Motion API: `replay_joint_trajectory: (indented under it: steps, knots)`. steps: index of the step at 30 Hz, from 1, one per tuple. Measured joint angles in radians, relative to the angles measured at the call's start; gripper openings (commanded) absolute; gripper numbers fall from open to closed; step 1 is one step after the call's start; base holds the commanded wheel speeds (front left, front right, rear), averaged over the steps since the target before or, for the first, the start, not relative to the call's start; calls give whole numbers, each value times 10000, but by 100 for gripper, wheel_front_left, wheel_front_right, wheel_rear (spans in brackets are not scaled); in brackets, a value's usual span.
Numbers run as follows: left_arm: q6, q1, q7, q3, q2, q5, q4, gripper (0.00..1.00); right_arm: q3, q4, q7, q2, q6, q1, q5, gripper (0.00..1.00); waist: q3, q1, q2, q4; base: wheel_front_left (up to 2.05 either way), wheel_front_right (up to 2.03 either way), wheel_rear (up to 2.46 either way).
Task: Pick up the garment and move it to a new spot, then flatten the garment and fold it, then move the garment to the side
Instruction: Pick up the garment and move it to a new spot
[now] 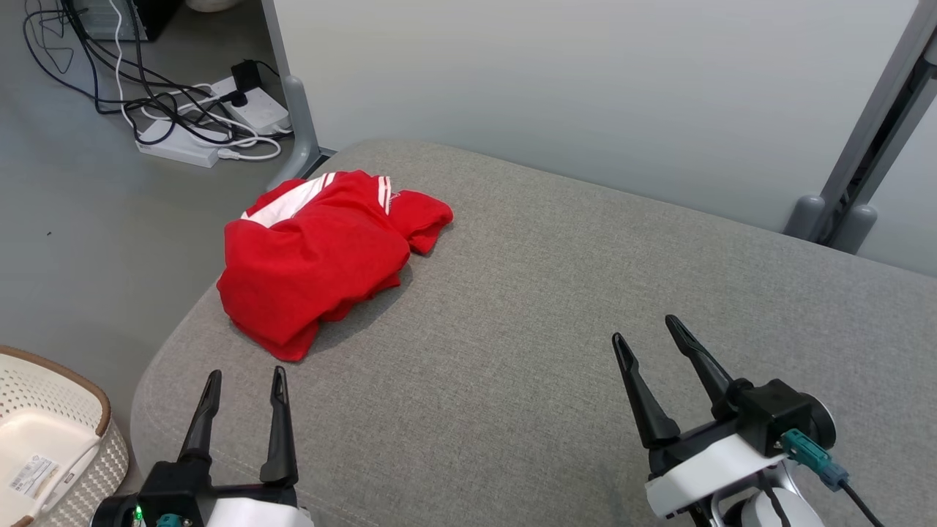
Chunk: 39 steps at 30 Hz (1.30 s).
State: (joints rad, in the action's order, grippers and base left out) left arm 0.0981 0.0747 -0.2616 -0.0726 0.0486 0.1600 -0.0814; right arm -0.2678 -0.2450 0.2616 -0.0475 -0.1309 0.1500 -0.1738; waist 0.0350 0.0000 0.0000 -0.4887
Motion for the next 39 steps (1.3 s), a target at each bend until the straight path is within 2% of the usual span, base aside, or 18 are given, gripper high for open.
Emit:
replay_joint_trajectory:
  steps: [19,25,29,36,39]
  knots:
    - [38,-73,0,6,0,86,-196,100,161,58,0,-2,0,-42,109,100,-114,0,0,109,0,0,0]
    - [-502,-691,0,372,6,516,-755,100,410,299,2,-2,0,65,623,100,-680,0,0,266,0,0,0]
    - [-949,-1581,0,539,98,268,-1306,100,525,366,2,-6,0,319,1160,100,-1323,0,0,464,0,0,0]
    - [-1513,-3656,67,938,725,562,-2966,100,614,604,2,-265,0,868,1498,100,-2609,0,0,921,0,0,0]
    - [-1593,-4577,702,1220,953,955,-3710,100,640,704,2,-378,0,1000,1586,100,-3080,0,0,1168,0,0,0]
